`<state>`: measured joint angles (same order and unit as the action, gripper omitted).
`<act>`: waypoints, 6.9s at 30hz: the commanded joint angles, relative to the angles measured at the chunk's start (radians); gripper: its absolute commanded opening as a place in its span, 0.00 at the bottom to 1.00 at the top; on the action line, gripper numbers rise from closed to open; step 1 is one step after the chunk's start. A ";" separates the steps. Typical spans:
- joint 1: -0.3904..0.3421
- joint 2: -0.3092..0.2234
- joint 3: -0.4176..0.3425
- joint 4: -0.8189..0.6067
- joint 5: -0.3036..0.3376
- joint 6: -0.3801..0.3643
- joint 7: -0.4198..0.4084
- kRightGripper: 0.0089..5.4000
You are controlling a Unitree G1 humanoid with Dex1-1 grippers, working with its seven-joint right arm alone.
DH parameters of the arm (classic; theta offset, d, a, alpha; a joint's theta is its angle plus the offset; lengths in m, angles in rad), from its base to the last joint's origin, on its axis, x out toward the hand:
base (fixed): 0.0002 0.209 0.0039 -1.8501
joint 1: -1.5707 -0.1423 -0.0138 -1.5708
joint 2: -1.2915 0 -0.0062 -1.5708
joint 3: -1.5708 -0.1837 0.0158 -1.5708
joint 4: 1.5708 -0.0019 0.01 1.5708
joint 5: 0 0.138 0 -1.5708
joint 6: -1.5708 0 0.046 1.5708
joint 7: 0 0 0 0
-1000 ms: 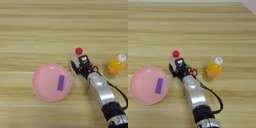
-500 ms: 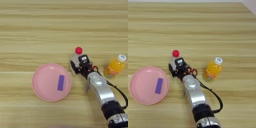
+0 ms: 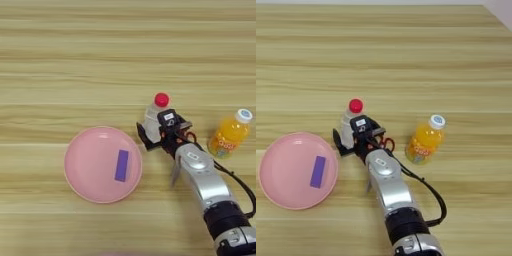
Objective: Move the objects on the table
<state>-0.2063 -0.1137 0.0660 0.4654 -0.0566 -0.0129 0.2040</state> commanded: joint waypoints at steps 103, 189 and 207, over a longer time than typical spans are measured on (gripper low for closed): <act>0.437 -0.095 -0.018 -0.396 -0.151 0.138 -0.103 0.99; 0.323 0.067 0.244 -0.678 0.052 0.518 0.058 0.99; 0.315 0.081 0.221 -0.649 0.137 0.621 0.096 0.99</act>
<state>0.1488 -0.0543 0.3036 -0.1554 0.0519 0.6130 0.2980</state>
